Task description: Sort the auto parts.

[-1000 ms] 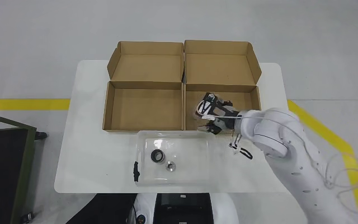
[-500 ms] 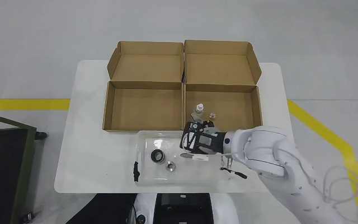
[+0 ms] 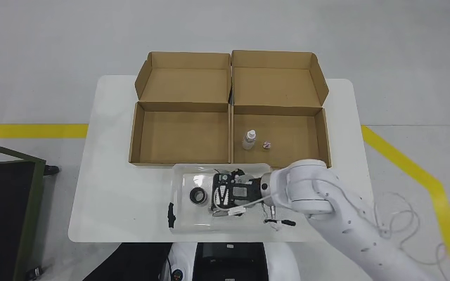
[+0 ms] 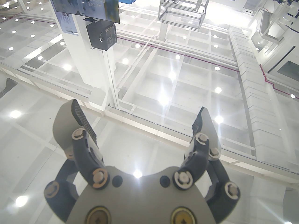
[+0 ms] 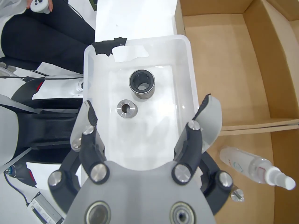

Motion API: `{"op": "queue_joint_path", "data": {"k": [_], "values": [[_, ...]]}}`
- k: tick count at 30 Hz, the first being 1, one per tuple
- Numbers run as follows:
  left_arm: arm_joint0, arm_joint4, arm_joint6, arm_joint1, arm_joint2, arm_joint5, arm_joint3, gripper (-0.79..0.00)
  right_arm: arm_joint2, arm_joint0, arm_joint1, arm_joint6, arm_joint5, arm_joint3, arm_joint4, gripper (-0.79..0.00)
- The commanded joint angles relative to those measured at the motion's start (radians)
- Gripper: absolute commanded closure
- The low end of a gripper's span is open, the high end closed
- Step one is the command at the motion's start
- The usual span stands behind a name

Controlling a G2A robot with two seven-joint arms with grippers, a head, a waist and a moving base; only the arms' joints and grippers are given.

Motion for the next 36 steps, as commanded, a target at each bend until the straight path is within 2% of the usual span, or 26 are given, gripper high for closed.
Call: {"op": "queue_joint_path", "data": {"k": [1,6,10,15,23,32,33,36], "values": [[0.000,0.000,0.000,0.000,0.000,0.000,0.000,-0.785,-0.014,0.006,-0.002,-0.006,-0.011,0.019,0.007,-0.720],[0.000,0.000,0.000,0.000,0.000,0.000,0.000,-0.785,-0.033,0.022,-0.004,-0.007,-0.018,0.061,0.027,-0.674],[0.000,0.000,0.000,0.000,0.000,0.000,0.000,-0.785,-0.050,0.036,-0.008,-0.007,-0.010,0.103,0.019,-0.588],[0.000,0.000,0.000,0.000,0.000,0.000,0.000,-0.785,-0.079,0.054,-0.013,0.001,-0.008,0.149,0.008,-0.597],[0.000,0.000,0.000,0.000,0.000,0.000,0.000,-0.785,-0.127,0.066,-0.022,0.004,0.001,0.200,-0.009,-0.536],[0.000,0.000,0.000,0.000,0.000,0.000,0.000,-0.785,-0.177,0.077,-0.034,0.002,0.008,0.234,-0.017,-0.523],[0.000,0.000,0.000,0.000,0.000,0.000,0.000,-0.785,-0.182,0.078,-0.035,0.001,0.009,0.238,-0.018,-0.489],[0.000,0.000,0.000,0.000,0.000,0.000,0.000,-0.785,-0.198,0.083,-0.040,-0.004,0.012,0.250,-0.023,-0.456]]}}
